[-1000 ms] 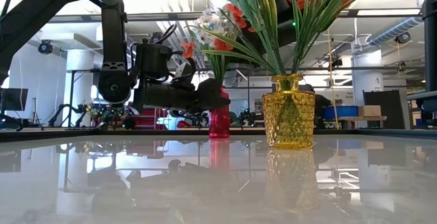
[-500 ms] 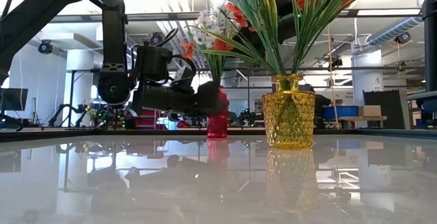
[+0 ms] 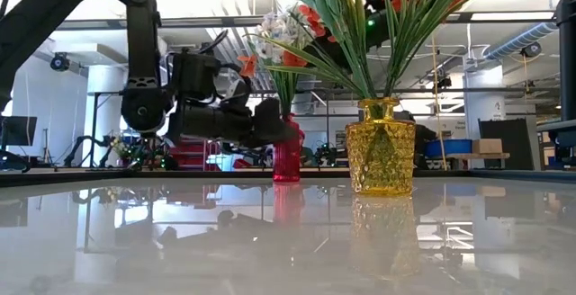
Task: Sort flowers into vase by color
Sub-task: Put the white flowers into the red vase, then return to Home Position
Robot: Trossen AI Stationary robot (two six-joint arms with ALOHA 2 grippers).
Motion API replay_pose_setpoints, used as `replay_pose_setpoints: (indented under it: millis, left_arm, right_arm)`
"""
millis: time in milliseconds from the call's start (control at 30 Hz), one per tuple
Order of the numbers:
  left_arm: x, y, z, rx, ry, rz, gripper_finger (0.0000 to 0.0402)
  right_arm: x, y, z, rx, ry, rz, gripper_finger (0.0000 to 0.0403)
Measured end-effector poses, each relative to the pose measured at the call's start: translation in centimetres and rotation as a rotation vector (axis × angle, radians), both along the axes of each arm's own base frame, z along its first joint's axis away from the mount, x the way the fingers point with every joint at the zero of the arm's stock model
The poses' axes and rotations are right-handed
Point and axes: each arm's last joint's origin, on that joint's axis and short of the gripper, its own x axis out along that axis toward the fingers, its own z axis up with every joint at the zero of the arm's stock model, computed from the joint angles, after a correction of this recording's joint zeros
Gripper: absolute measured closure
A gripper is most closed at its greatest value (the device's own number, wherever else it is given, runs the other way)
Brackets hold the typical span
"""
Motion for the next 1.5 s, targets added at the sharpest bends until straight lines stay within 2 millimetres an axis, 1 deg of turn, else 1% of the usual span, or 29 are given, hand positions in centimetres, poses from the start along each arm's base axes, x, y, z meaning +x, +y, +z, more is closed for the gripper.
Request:
replay_pose_setpoints:
  millis: [133,467,667,867,1033,1167,1367,1500]
  left_arm:
    - [-1.1,-0.4,0.5,-0.002,0.004,0.0,0.0097]
    - [-3.6,-1.3,2.7,0.044,-0.007,-0.003,0.0097]
    - [-5.1,-1.9,3.0,0.024,-0.008,-0.006,0.0097]
    - [-6.6,-3.5,4.0,-0.018,-0.058,-0.136,0.0097]
    - [-8.1,-5.2,5.6,-0.051,-0.107,-0.217,0.0098]
    - [-9.0,-6.5,7.3,-0.042,-0.15,-0.268,0.0109]
    - [-10.3,-7.7,9.3,-0.056,-0.111,-0.319,0.0126]
    - [-11.2,-8.4,11.1,-0.029,-0.085,-0.357,0.0153]
  right_arm:
    - [-0.3,0.2,0.3,0.002,0.006,-0.007,0.0204]
    - [-0.7,0.3,1.0,-0.011,-0.009,-0.014,0.0204]
    - [-1.4,0.6,1.5,-0.004,0.013,-0.029,0.0204]
    - [-2.8,1.1,2.6,-0.027,0.05,-0.097,0.0204]
    - [-4.0,1.5,3.4,-0.046,0.073,-0.132,0.0204]
    - [-4.9,2.0,4.1,-0.084,0.091,-0.119,0.0204]
    - [-6.8,3.1,5.9,-0.132,0.068,-0.108,0.0204]
    - [-8.3,3.8,6.6,-0.145,0.053,-0.108,0.0204]
